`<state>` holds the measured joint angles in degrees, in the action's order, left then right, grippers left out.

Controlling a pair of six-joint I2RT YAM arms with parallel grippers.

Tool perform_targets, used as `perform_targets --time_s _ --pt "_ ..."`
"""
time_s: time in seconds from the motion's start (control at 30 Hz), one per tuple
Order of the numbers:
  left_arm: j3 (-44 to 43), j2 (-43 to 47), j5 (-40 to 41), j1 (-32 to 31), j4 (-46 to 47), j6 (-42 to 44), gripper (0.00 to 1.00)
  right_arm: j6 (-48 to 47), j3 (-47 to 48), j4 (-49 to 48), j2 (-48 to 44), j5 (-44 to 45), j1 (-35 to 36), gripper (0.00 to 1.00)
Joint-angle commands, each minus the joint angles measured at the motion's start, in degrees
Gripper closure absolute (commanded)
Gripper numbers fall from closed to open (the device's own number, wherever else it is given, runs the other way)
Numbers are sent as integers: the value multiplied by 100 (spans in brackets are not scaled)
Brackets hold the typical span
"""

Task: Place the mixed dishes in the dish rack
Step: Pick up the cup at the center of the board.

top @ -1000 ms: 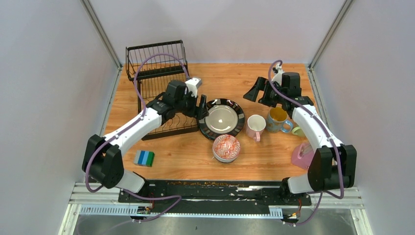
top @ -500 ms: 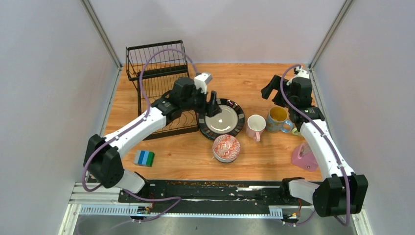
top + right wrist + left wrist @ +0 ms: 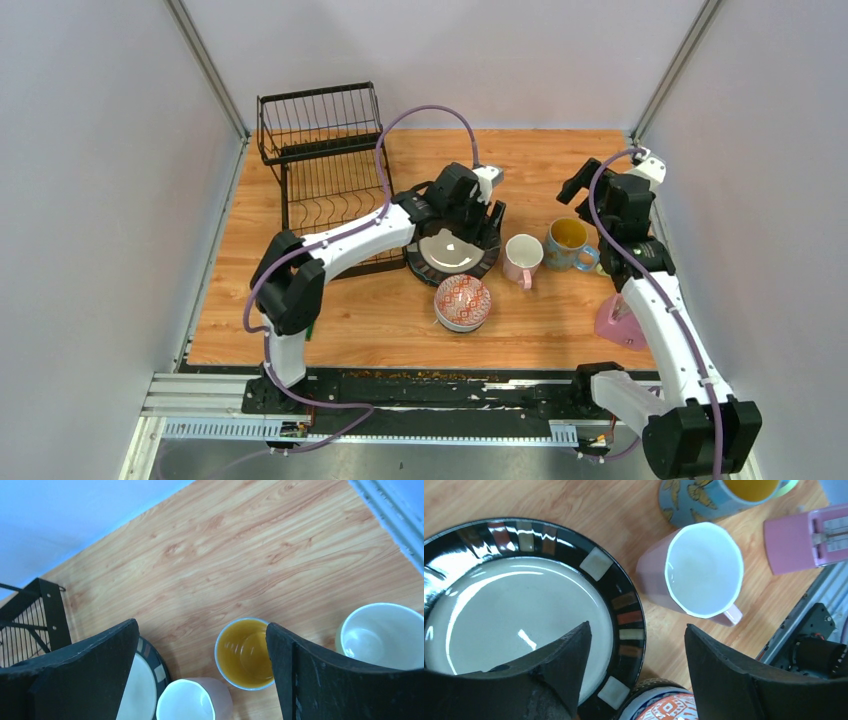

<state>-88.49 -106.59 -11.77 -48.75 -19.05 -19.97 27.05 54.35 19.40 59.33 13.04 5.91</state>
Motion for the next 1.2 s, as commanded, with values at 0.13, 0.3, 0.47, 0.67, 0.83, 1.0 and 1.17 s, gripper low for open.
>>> perform_targets --time_s 0.13,0.3,0.47,0.67,0.83,1.0,1.17 --pt "-872 -611 250 -268 -365 -302 28 141 -130 -343 -310 699 13 0" --pt "-1221 -899 306 -466 -418 -385 29 116 -114 -402 -352 823 13 0" --pt "-1557 -1284 484 -579 -712 -447 33 84 -143 -502 -323 847 10 0" --pt "-1711 -1445 691 -589 -824 -453 37 50 -167 -549 -309 908 8 0" --pt "-1909 -1592 732 -626 -889 -453 44 68 -205 -566 -313 918 9 0" --pt "-2079 -1734 754 -668 -964 -512 47 84 -241 -582 -317 899 14 0" --pt "-2138 -1810 760 -695 -981 -586 57 4 -212 -604 -288 844 10 0"
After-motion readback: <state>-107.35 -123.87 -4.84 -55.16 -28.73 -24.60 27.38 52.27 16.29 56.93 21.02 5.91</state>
